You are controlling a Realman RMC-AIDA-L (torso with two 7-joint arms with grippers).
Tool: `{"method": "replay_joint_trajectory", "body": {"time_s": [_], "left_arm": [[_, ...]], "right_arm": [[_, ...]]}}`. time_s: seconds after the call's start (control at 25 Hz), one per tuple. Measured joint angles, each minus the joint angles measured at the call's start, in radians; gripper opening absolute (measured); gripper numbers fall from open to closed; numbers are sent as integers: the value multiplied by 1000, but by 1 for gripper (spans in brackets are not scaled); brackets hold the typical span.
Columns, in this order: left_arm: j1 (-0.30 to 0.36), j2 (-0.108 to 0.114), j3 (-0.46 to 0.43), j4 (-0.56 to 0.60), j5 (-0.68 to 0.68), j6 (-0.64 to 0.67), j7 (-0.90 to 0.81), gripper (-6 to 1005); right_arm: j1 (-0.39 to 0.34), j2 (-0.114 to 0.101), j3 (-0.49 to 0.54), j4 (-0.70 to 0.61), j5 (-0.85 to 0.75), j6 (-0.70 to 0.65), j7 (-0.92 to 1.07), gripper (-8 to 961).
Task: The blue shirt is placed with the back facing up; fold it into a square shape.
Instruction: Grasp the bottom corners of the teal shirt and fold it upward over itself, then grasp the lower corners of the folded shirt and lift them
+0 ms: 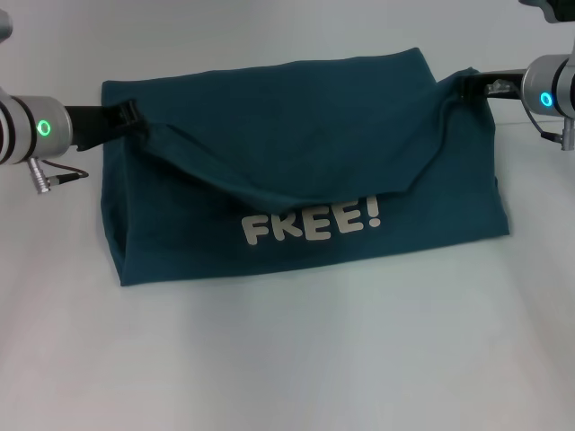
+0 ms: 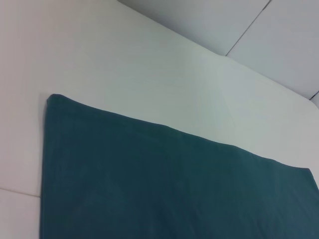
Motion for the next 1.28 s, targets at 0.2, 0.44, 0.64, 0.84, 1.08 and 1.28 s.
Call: {"method": "replay_joint_trajectory", "body": {"time_s": [0.2, 0.44, 0.64, 0.84, 1.08, 1.28], "left_arm": [[0, -5, 5, -5, 5, -8, 1, 55], [5, -16, 7, -8, 5, -26, 22, 106], [16, -16, 15, -12, 7, -26, 20, 149], [36, -16, 4, -3, -2, -30, 1, 232], [73, -21, -19, 35, -4, -19, -27, 344], [146, -60, -27, 165, -22, 35, -50, 524]], "right_arm": [[9, 8, -30, 10, -49, 10, 1, 51], [3, 32, -32, 3, -75, 56, -1, 54], [-3, 29, -33, 0, -95, 40, -7, 55], [-23, 28, -25, -8, -150, 36, 60, 57], [-80, 30, -19, -104, -147, -23, 123, 361], [-173, 48, 33, -287, -143, -219, 220, 655]]}}
